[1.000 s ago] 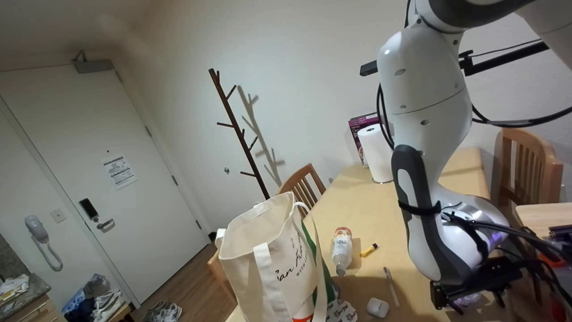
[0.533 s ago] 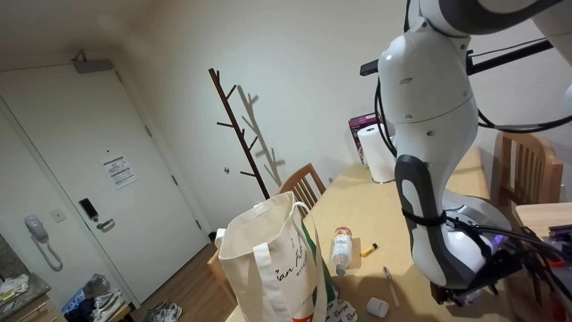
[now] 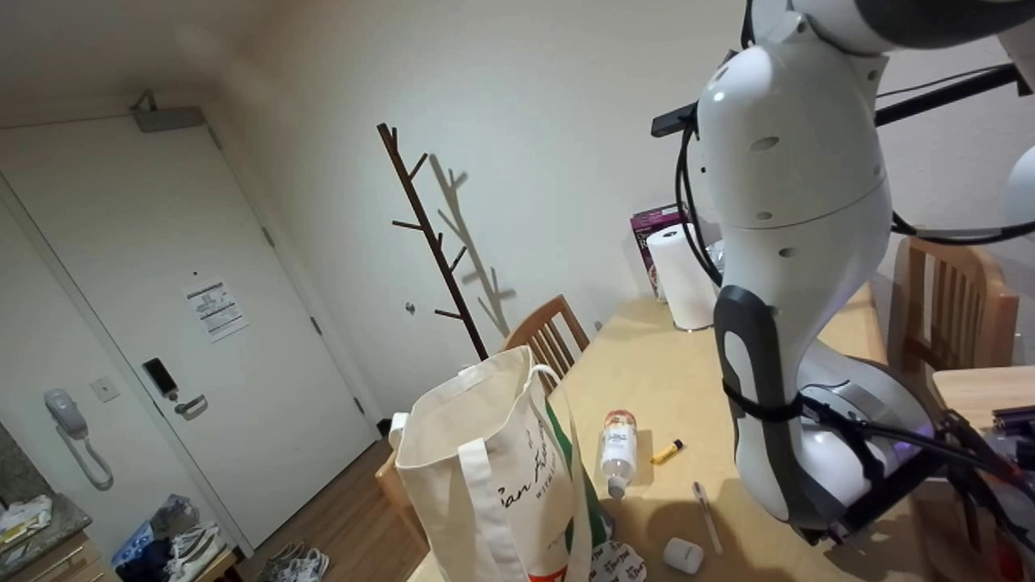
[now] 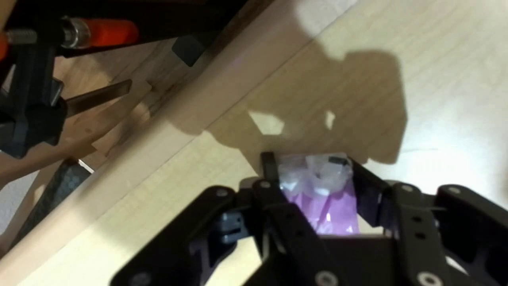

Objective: Put the purple packet in the bag

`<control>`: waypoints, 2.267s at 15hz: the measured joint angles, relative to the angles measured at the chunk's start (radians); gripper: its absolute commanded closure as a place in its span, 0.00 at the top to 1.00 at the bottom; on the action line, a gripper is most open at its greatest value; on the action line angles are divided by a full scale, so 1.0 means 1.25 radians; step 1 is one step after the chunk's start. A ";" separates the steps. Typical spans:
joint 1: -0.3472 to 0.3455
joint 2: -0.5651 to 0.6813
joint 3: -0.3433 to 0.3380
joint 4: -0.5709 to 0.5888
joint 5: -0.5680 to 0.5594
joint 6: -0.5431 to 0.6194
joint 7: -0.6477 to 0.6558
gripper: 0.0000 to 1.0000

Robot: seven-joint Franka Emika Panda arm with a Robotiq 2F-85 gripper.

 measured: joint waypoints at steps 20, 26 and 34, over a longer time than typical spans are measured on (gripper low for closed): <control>0.103 0.075 0.141 0.001 0.605 0.329 -0.690 0.11; 0.197 0.033 0.079 -0.005 0.700 0.319 -0.805 0.03; 0.412 0.084 -0.238 0.021 0.481 0.307 -0.783 0.03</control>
